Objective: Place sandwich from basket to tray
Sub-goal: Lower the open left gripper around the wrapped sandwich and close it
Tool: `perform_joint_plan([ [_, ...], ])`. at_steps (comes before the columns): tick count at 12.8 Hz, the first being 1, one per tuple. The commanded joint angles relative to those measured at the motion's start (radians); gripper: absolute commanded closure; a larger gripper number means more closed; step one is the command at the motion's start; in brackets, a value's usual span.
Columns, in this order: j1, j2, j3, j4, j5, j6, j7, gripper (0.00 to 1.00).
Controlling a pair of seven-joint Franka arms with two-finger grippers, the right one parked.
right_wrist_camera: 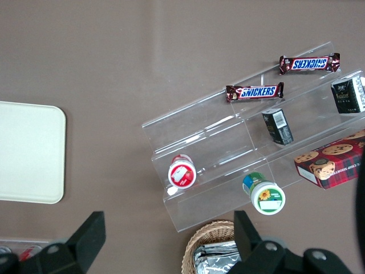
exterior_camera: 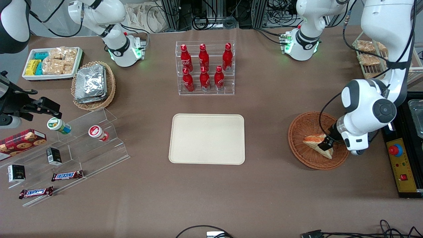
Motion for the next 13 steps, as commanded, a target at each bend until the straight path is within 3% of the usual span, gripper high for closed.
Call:
perform_joint_plan([
  [1, 0.008, 0.046, -0.003, 0.006, -0.009, 0.036, -0.03, 0.0],
  [4, 0.006, 0.089, -0.003, 0.034, -0.009, 0.065, -0.032, 0.0],
  [5, 0.006, 0.097, -0.003, 0.047, -0.01, 0.065, -0.059, 0.15],
  [6, 0.004, 0.097, -0.003, 0.051, -0.003, 0.065, -0.106, 0.54],
  [7, 0.004, 0.097, -0.005, 0.049, 0.029, 0.065, -0.113, 0.76],
  [8, 0.004, 0.097, -0.005, 0.049, 0.074, 0.056, -0.104, 0.81],
  [9, 0.004, 0.098, -0.007, 0.048, 0.094, 0.056, -0.116, 1.0],
  [13, 0.001, 0.08, -0.005, 0.063, 0.097, 0.034, -0.109, 1.0],
])
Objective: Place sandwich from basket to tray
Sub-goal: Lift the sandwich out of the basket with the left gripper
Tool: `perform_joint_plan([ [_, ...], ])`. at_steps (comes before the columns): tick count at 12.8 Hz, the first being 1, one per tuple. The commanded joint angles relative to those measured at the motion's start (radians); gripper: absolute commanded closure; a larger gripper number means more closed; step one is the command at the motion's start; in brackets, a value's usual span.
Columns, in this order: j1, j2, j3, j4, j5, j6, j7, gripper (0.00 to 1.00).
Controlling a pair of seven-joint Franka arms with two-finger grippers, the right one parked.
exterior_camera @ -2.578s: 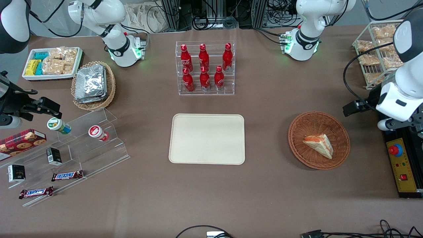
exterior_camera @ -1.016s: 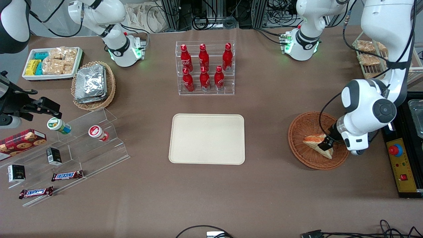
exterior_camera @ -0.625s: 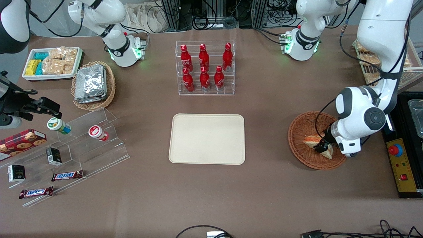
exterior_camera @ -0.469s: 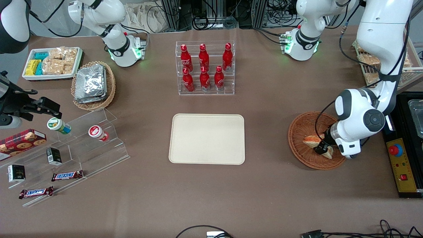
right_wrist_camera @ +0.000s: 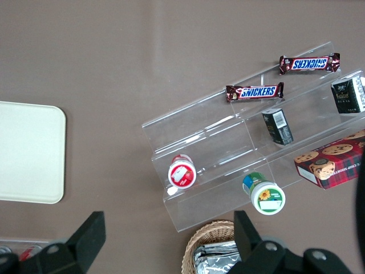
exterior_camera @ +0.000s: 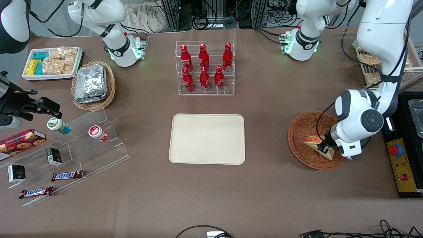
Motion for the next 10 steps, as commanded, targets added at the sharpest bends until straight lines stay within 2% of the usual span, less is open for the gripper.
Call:
perform_joint_plan([
  [1, 0.001, -0.011, -0.004, 0.064, 0.024, -0.089, -0.011, 1.0],
  [3, 0.001, -0.011, -0.006, 0.18, 0.024, -0.274, 0.014, 1.0],
  [8, 0.001, -0.062, -0.009, 0.384, 0.021, -0.54, 0.263, 1.0],
  [10, -0.004, -0.071, -0.013, 0.489, 0.02, -0.702, 0.365, 1.0],
])
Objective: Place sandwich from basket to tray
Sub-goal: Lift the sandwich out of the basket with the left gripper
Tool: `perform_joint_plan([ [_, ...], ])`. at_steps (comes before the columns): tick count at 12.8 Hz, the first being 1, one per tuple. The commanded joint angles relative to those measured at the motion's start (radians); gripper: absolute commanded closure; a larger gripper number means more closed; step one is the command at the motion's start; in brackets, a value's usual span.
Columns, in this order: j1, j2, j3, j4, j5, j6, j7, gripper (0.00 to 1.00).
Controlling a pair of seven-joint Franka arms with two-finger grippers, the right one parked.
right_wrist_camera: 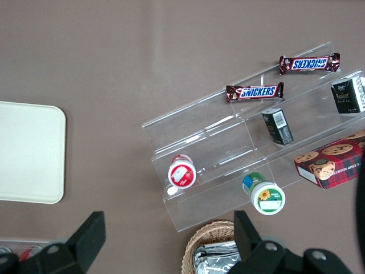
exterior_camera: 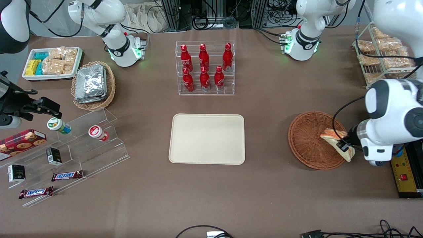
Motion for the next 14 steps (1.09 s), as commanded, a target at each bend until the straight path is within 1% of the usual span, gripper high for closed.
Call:
perform_joint_plan([
  [1, -0.005, -0.012, -0.01, 0.15, 0.004, -0.186, 0.121, 1.0],
  [3, -0.009, -0.012, -0.045, 0.229, 0.006, -0.22, 0.195, 1.0],
  [5, -0.014, -0.011, -0.094, 0.253, 0.009, -0.206, 0.212, 1.0],
  [6, -0.029, -0.011, -0.117, 0.255, 0.042, -0.203, 0.212, 1.0],
  [7, -0.057, -0.008, -0.134, 0.275, 0.074, -0.202, 0.21, 1.0],
  [9, -0.11, 0.009, -0.157, 0.283, 0.073, -0.202, 0.2, 1.0],
  [11, -0.178, 0.026, -0.159, 0.281, 0.066, -0.2, 0.201, 1.0],
  [14, -0.293, 0.09, -0.159, 0.279, 0.064, -0.176, 0.163, 1.0],
])
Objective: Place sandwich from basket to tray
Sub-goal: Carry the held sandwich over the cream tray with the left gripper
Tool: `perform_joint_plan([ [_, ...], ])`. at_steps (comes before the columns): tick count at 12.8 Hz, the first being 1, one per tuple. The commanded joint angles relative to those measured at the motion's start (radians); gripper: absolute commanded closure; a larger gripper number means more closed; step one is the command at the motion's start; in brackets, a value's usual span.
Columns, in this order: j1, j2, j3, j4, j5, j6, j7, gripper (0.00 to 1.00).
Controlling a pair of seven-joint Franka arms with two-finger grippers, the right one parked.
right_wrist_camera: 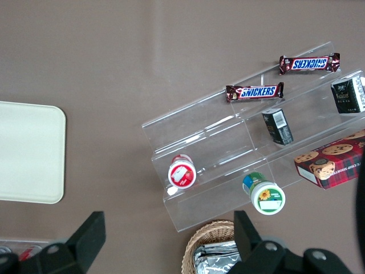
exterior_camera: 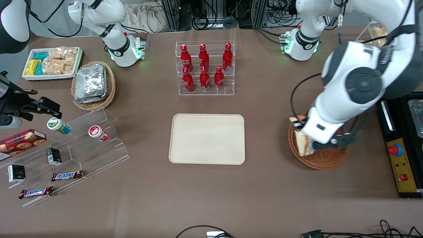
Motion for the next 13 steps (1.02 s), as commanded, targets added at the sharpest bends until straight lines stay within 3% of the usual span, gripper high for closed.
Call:
perform_joint_plan([
  [1, -0.087, 0.081, 0.004, 0.034, 0.005, 0.041, -0.057, 1.0],
  [9, -0.269, 0.294, 0.005, 0.031, 0.004, 0.284, -0.195, 1.0],
  [13, -0.296, 0.362, 0.007, 0.031, 0.009, 0.347, -0.202, 1.0],
])
